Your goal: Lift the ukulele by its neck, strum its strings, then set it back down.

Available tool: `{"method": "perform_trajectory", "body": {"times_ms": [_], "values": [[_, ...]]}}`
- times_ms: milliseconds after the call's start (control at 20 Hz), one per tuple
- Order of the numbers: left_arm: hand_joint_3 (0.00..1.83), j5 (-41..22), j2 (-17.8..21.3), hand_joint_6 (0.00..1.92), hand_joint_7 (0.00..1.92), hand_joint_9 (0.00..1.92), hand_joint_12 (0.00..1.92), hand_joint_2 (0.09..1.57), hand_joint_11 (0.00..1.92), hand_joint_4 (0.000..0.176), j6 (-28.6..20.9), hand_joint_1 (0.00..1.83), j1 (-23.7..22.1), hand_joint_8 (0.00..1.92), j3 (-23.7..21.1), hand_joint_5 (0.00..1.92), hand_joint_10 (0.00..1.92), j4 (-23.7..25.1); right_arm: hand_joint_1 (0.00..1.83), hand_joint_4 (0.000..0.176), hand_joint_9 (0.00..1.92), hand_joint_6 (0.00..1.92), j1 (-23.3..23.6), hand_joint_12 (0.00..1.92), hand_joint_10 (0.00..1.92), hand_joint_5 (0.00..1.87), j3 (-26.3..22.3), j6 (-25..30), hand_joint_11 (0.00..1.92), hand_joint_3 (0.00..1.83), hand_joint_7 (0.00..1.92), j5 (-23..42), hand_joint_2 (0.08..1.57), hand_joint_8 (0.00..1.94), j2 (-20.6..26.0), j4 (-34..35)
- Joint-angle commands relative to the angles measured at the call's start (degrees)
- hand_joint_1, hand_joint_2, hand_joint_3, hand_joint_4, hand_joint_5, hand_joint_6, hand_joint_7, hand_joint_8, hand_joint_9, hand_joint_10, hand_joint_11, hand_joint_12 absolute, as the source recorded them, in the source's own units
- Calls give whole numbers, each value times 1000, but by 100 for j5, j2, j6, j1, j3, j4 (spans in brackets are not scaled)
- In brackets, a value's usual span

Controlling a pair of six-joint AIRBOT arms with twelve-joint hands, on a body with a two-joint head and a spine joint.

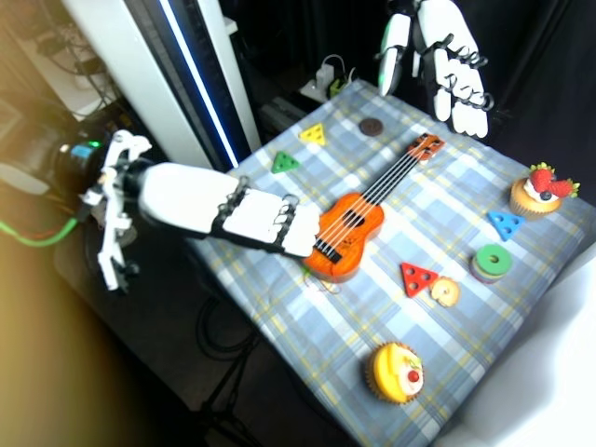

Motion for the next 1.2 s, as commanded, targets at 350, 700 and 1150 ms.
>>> {"method": "perform_trajectory", "body": {"times_ms": [350,700,1150], "values": [[0,30,-195,0,0,0,0,1069,0,88,803,643,-120,0,71,0,0,-436,245,10,0,0,99,0,0,0,3,-36,0,8,0,684,1264,0,39,42],[0,921,-735,0,52,30,0,940,0,71,1648,921,-285,3,477,18,9,-1019,206,0,0,0,97,0,0,0,-48,-35,0,11,0,830,1294,0,134,110],[0,1208,-1204,17,360,351,769,1084,0,64,3035,913,19,32,795,278,85,-2468,272,0,0,0,97,0,0,0,-98,-32,0,1,0,945,1290,0,205,110]]}}
